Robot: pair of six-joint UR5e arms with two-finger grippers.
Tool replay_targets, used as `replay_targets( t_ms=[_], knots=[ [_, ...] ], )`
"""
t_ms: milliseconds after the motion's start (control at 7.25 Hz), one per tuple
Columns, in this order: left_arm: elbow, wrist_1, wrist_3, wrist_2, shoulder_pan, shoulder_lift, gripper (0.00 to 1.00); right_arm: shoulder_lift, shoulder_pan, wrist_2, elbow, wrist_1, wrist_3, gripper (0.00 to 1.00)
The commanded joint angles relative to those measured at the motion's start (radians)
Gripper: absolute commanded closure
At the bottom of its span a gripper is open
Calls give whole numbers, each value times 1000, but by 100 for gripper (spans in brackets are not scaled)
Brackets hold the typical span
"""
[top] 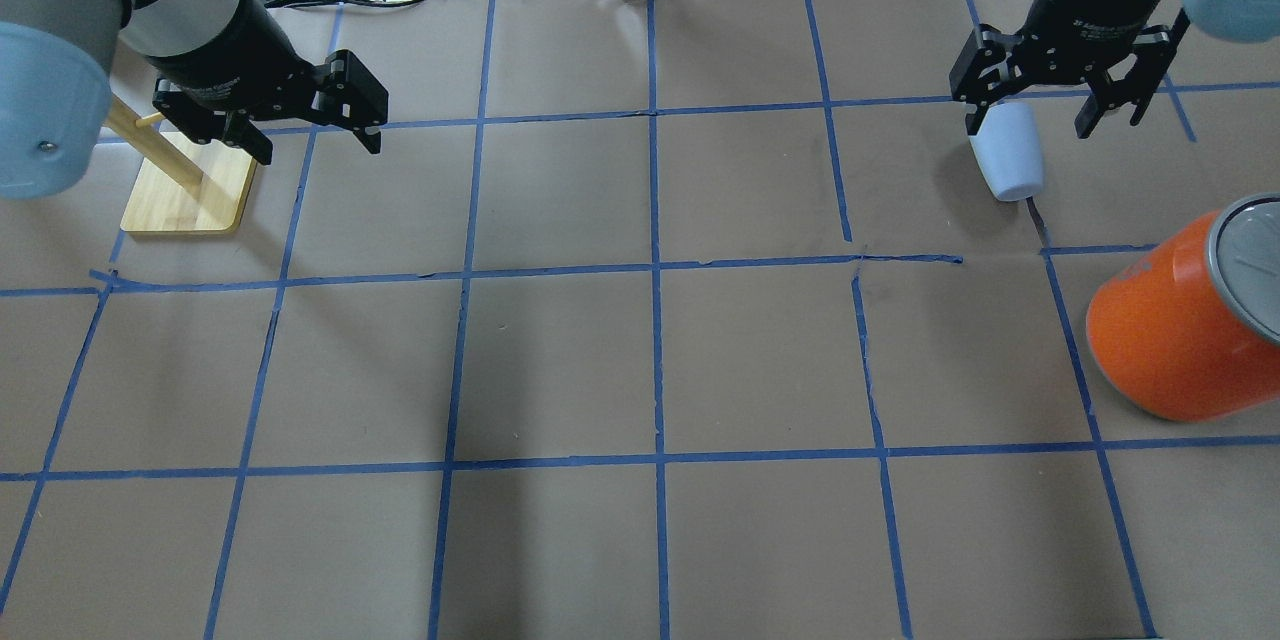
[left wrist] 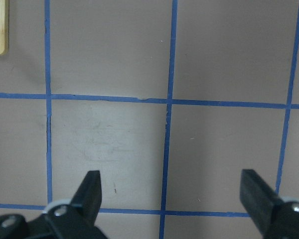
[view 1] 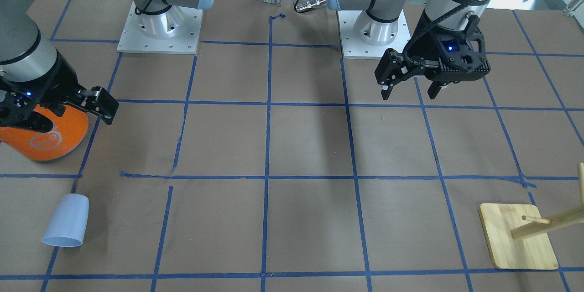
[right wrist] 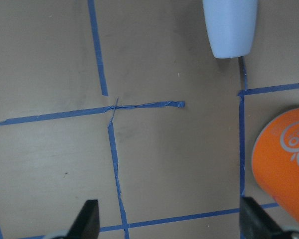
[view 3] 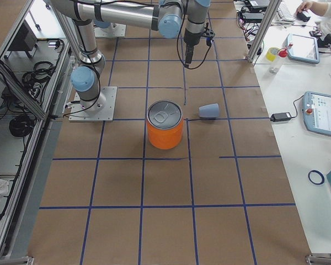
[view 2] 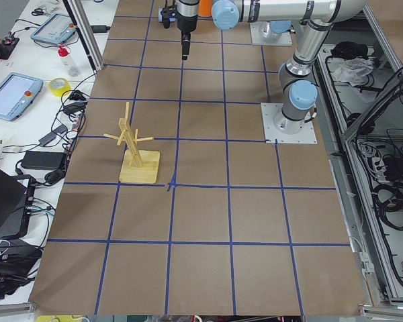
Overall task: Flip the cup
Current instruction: 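Move the right gripper over the light blue cup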
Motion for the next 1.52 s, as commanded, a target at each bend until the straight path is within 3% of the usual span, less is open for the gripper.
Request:
replay_targets(
  t_ms=[0,138,690,1379],
  knots=[
    [-1,2,1,0,0,0,0,111,-23,-6,-1,-182,-7,0],
    [-3,0,1,0,0,0,0,142,-40,-6,1,-280,-8,0],
    [0,4,1,0,0,-2,0,321,-91,-55,-1,-480,-40,0],
    [-3,7,1,0,0,-2,0,443,-92,-57,-6,-515,-57,0]
  ],
)
